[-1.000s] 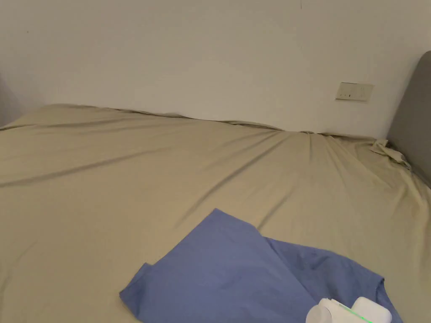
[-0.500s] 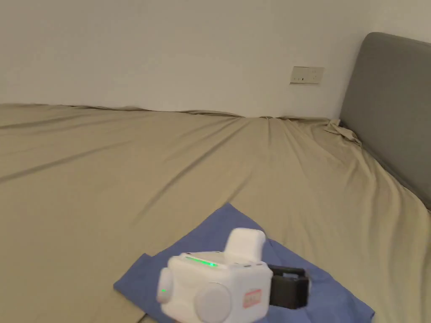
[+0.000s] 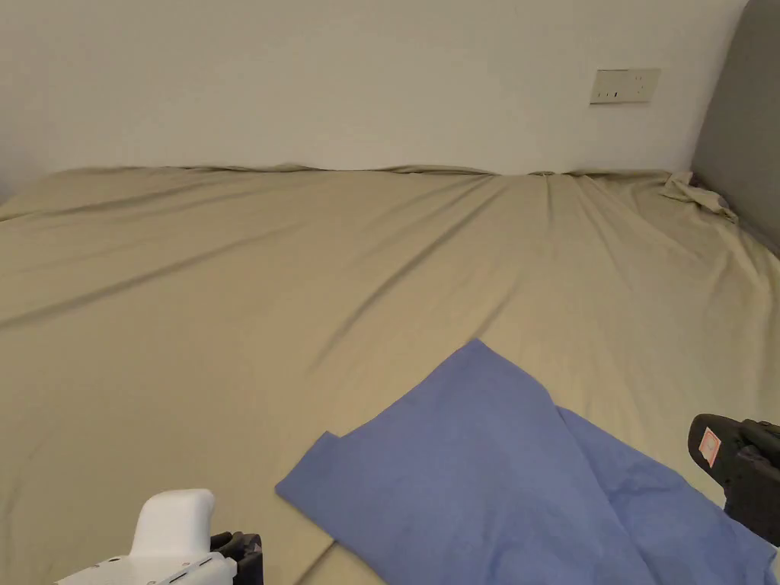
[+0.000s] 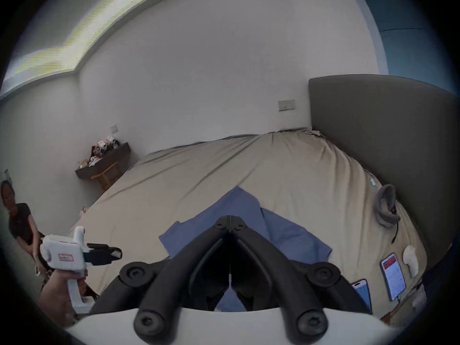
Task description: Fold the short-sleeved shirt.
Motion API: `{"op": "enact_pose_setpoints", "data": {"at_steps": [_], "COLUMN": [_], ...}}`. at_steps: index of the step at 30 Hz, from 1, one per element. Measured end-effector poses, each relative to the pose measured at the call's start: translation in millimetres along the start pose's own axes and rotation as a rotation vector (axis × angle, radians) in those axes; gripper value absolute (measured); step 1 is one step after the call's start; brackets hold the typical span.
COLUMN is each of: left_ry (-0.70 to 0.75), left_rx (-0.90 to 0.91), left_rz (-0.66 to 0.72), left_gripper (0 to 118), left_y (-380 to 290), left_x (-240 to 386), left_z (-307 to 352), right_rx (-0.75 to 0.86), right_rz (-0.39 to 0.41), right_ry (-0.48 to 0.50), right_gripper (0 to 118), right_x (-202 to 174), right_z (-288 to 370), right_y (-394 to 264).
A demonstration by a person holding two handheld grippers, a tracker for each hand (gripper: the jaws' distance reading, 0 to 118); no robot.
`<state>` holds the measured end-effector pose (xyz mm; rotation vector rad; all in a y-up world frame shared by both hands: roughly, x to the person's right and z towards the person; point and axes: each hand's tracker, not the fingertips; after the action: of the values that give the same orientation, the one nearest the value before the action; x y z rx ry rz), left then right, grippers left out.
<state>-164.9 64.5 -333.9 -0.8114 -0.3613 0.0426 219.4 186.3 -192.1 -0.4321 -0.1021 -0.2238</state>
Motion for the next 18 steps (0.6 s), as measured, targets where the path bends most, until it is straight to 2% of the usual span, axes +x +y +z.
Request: {"op": "enact_pose_setpoints", "data": {"at_steps": [3,9,13,16,18], "left_ry": [-0.048,-0.103,-0.121,-0.126,-0.170], "left_rx": [0.015,0.034,0.025,0.016,0.018], "left_rz": [0.018,-0.064,-0.077,-0.032,-0.044], "left_gripper": [0,0,0,0,0], "left_y": [22,60,72,77,92], "left_x": [5,44,60,65,77], "left_z": [-22,-61,-86,-101,-120], "right_rx": [0.003,0.003,-0.018,-0.039,-0.046], "right_rz": [0.007,0.029,0.012,0.001,0.003], "right_ry": [-0.003,-0.044,-0.068,-0.086,-0.083], "right_gripper": [2,2,2,2,2], "right_x": [-1,11,25,34,36], "right_z": [-4,-13,-25,-36,-42], "right_y": [1,-3,-6,-6,-7]}}
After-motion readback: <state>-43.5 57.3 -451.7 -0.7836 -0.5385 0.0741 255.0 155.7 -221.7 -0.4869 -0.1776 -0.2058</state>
